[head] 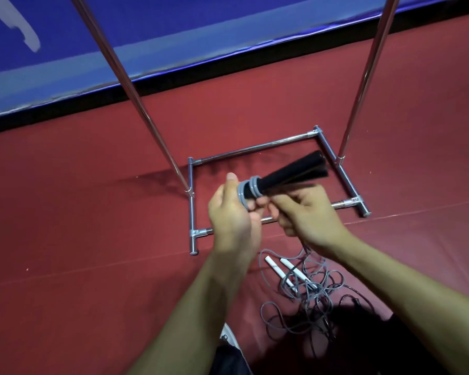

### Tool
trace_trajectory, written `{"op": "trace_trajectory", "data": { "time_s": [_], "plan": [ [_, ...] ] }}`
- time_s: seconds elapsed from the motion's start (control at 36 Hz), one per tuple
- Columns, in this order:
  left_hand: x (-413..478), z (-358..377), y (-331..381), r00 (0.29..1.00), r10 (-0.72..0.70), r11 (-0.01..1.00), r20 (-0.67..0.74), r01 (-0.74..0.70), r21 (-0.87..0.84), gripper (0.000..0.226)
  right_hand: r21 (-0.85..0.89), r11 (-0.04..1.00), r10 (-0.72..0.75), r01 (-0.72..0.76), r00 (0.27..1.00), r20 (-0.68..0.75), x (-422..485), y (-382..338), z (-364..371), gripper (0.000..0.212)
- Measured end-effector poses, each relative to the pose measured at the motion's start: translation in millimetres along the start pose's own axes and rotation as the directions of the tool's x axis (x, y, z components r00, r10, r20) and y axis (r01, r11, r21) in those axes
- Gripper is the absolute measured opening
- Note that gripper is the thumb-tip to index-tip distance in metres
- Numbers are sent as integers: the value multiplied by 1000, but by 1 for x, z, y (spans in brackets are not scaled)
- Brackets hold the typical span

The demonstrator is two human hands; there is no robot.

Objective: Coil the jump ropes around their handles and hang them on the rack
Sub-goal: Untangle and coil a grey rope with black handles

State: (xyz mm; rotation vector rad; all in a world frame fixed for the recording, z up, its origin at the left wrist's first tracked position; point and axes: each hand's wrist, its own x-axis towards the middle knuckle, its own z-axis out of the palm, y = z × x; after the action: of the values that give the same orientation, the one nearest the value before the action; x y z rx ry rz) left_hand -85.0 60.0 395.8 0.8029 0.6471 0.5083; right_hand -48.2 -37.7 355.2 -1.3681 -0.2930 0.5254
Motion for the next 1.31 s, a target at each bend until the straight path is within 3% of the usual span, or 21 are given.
{"op": "trace_trajectory", "data": {
  "time_s": [0.08, 0.17, 0.31, 0.42, 0.5, 0.56, 0.67, 0.75, 0.89, 1.0, 1.06, 1.14, 1.22, 1.31],
  "plan": [
    [21, -4, 7, 989, 69, 997, -134, -72, -16, 29, -271, 961, -26, 52, 995, 96, -9, 2, 9, 27],
    [38, -14, 9, 968, 166, 985, -190, -154, 77, 31, -422, 902, -59, 91, 994, 89, -11, -1, 15, 15],
    [45, -23, 3, 882, 465, 816, -81, -391, 425, 34, -383, 914, 160, -132, 986, 43, -4, -3, 14, 25],
    [43, -25, 2, 877, 478, 790, -53, -403, 462, 34, -471, 877, 97, -96, 995, -22, -3, -1, 12, 8],
    [41, -24, 2, 876, 481, 785, -48, -405, 469, 32, -565, 825, 12, 5, 1000, 27, -5, -4, 7, 25],
    [41, -23, 3, 875, 483, 779, -47, -404, 479, 32, -633, 772, -70, 65, 997, 17, -9, -7, 8, 20],
    [43, -21, 3, 857, 514, 745, -35, -426, 513, 32, -628, 778, -85, 18, 993, -76, -10, -5, 9, 14],
    [48, -27, 4, 816, 578, 660, 6, -472, 584, 31, -477, 877, 33, -65, 997, -74, -9, -4, 13, 25],
    [47, -37, 6, 698, 672, 360, 249, -602, 713, 28, -242, 927, 286, -288, 957, -42, -10, -15, 17, 37],
    [41, -44, 7, 643, 641, 176, 420, -656, 734, 23, -222, 936, 265, -272, 962, -61, -8, -25, 10, 16],
    [40, -48, 7, 608, 623, 95, 492, -684, 723, 24, -417, 889, 189, -189, 981, -41, -8, -29, 2, 21],
    [37, -54, 9, 580, 558, -1, 593, -715, 699, 25, -760, 650, 62, 7, 996, 62, -10, -32, -6, 15],
    [36, -59, 13, 588, 446, -29, 675, -744, 668, 25, -856, 488, 5, 168, 981, 195, -8, -33, -13, 10],
    [33, -61, 21, 619, 350, 20, 703, -756, 655, 26, -852, 435, 26, 290, 942, 334, -2, -35, -23, 9]
  ]
}}
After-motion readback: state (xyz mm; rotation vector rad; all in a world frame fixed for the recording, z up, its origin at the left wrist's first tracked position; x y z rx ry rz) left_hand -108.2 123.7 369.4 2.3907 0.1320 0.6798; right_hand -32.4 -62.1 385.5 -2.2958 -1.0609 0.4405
